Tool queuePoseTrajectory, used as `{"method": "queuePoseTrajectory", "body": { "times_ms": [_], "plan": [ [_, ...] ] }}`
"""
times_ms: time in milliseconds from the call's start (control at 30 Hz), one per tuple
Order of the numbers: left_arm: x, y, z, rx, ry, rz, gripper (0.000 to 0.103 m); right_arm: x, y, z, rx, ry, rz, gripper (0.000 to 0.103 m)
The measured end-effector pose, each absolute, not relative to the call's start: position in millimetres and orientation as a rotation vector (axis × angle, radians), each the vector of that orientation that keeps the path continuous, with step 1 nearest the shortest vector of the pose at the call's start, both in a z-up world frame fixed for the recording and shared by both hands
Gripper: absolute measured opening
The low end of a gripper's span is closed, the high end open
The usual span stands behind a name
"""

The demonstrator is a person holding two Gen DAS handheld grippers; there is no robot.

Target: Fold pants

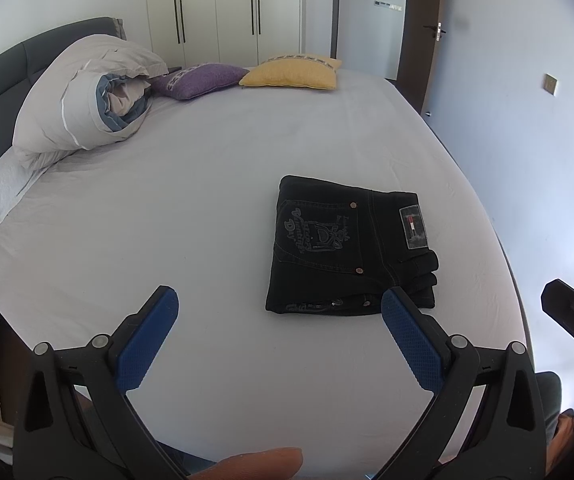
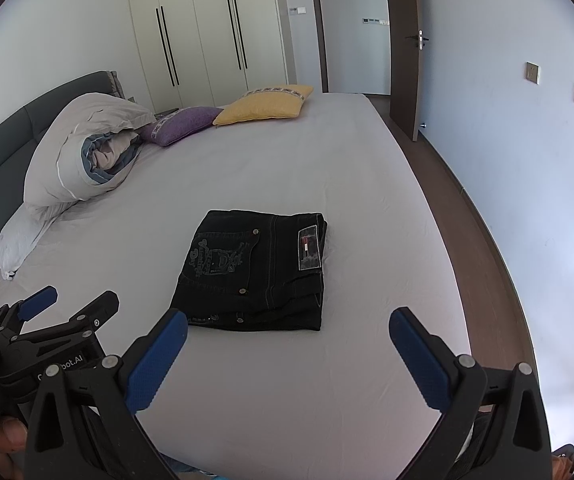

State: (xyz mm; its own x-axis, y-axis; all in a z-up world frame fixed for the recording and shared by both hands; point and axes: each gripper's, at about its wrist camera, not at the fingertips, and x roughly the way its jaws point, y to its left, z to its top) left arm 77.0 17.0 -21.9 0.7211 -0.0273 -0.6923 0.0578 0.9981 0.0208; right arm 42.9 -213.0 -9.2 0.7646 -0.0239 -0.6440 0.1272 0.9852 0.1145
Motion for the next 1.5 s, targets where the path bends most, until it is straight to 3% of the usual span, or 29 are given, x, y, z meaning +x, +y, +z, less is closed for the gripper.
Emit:
{"method": "queuePoseTrajectory", "body": {
  "times_ms": [1500],
  "plan": [
    [76.1, 15.5, -24.0, 0.047, 0.767, -0.047, 0.103, 42.0, -216.4, -13.1, 0.161, 0.7, -0.077, 0.103]
  ]
}}
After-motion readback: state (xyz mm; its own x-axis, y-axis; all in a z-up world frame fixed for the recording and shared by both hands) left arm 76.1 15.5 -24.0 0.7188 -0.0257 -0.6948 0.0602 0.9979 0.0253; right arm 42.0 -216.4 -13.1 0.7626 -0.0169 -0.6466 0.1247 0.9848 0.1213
